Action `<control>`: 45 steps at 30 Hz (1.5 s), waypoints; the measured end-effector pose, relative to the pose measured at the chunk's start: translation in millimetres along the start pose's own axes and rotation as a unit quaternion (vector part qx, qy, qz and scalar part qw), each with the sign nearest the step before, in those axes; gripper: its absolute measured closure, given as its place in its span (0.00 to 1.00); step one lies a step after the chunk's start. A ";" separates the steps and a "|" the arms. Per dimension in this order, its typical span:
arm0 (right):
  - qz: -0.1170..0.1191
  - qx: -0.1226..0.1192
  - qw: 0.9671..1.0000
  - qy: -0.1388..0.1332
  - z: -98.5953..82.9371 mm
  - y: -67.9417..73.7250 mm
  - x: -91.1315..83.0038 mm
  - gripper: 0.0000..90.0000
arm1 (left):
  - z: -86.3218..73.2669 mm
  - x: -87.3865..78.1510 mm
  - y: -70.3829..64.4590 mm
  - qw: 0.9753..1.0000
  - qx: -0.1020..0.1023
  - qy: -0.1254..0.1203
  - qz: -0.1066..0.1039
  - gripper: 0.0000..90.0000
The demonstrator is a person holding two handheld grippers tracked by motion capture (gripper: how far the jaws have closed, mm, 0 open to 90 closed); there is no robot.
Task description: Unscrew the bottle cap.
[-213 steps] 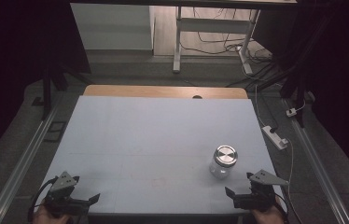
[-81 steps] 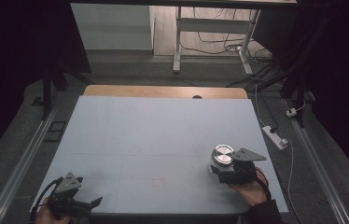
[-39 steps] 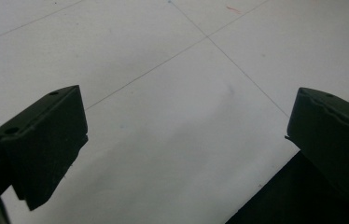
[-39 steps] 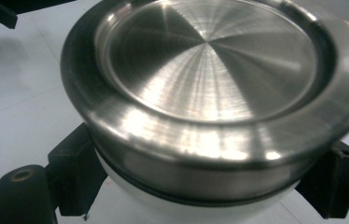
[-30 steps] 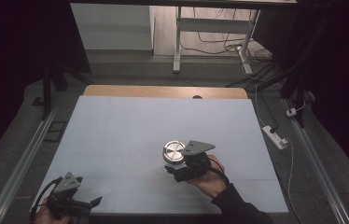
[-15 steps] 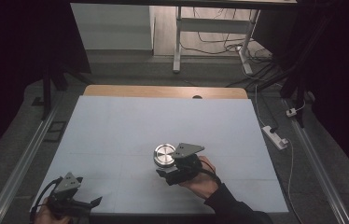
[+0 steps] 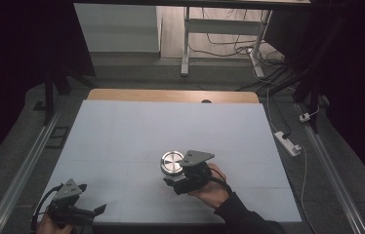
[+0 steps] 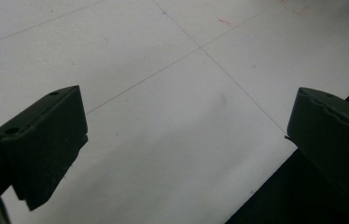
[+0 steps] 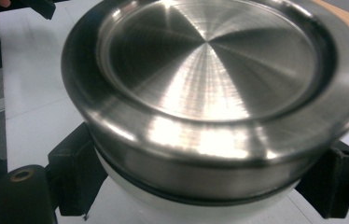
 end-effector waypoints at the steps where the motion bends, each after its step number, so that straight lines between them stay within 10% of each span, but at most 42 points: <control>1: 0.000 0.000 1.000 0.000 0.0 0.0 0.0 0.16 | 0.0 0.0 0.0 1.000 0.000 0.000 0.000 0.00; 13: 0.002 -0.003 1.000 0.003 -1.1 0.1 -1.8 0.16 | 18.2 4.5 1.2 0.997 0.032 -0.029 -0.064 0.00; 30: 0.008 -0.010 1.000 0.004 -0.8 2.2 -3.2 0.16 | 59.9 23.9 -11.9 0.992 0.081 -0.056 -0.073 0.00; 45: 0.021 -0.018 1.000 0.002 -1.3 5.1 -2.3 0.16 | 108.6 56.2 -30.2 0.980 0.130 -0.069 -0.131 0.00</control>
Point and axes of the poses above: each handheld gripper's, and its own axes: x roughly forward along the jaws, z roughly out of its top, y roughly to its left, the point moved 3 cm from there along x, roughly forward along the jaws, and after that the axes turned 9 degrees about -y, right-handed, at the moved point
